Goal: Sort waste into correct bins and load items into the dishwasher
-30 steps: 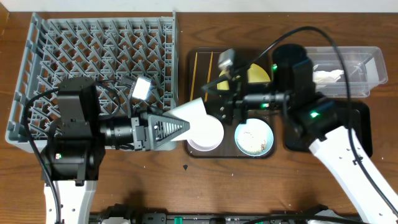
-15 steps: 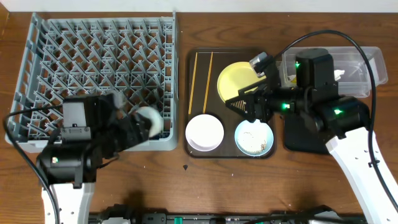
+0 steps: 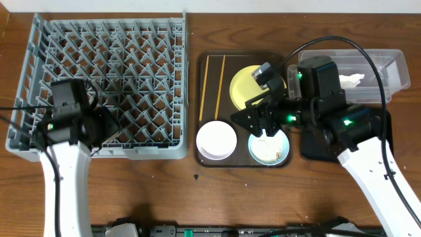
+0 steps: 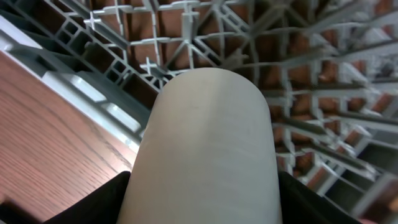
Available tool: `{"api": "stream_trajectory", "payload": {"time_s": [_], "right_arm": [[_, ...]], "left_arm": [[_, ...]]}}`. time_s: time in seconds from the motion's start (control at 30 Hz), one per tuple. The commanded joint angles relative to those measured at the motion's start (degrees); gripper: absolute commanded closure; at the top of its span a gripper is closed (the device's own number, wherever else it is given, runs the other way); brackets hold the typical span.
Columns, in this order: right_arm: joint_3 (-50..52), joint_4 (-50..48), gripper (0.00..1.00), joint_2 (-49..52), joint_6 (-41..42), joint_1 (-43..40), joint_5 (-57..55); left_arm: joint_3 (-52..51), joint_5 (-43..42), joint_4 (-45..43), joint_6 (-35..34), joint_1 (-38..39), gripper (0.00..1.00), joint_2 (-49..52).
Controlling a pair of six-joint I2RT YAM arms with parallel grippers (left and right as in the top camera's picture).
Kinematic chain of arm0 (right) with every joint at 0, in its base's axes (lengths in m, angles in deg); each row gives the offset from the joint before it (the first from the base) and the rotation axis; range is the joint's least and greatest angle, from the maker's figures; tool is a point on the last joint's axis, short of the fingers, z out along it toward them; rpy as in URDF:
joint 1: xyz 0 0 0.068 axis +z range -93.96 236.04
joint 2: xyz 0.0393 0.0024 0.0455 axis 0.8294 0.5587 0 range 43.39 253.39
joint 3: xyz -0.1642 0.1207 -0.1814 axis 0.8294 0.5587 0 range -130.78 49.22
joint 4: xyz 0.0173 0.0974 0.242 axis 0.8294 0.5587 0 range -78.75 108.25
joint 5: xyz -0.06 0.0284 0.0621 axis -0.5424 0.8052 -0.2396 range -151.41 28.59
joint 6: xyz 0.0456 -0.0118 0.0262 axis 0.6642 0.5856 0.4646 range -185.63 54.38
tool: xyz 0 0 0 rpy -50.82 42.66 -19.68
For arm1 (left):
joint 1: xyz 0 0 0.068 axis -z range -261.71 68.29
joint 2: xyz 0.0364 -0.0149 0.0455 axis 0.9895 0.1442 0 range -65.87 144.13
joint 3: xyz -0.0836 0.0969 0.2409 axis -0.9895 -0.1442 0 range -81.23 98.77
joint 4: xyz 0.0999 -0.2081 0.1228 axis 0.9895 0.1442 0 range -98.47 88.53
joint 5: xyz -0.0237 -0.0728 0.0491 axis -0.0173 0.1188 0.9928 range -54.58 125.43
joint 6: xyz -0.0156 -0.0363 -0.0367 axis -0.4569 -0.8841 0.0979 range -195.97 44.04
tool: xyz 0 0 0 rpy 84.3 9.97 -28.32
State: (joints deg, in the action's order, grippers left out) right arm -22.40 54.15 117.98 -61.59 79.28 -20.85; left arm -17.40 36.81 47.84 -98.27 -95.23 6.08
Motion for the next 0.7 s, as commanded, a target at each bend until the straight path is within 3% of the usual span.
{"api": "stream_trajectory", "payload": {"time_s": [0.0, 0.2, 0.23, 0.37, 0.5, 0.67], "right_arm": [[-0.31, 0.24, 0.34, -0.33, -0.94, 0.94, -0.07], [-0.31, 0.24, 0.34, -0.33, -0.94, 1.27, -0.07], [-0.31, 0.24, 0.34, -0.33, -0.94, 1.27, -0.07], [-0.31, 0.48, 0.34, -0.33, -0.94, 1.27, -0.07], [-0.31, 0.98, 0.35, -0.33, -0.83, 1.27, -1.29], [-0.31, 4.92, 0.35, -0.33, 6.97, 1.27, -15.96]], "left_arm": [[0.92, 2.32, -0.98, -0.28, -0.46, 0.43, 4.09], [0.92, 2.32, -2.71, -0.31, -0.46, 0.3, 9.62], [0.92, 2.27, -2.86, -0.31, -0.46, 0.22, 9.99], [1.18, 0.13, -2.43, -0.24, -0.46, 0.08, 8.92], [2.84, -4.74, -0.79, 2.05, -0.46, 0.06, 5.9], [6.62, -19.04, 2.27, 11.04, -0.39, 0.07, 0.48]]}}
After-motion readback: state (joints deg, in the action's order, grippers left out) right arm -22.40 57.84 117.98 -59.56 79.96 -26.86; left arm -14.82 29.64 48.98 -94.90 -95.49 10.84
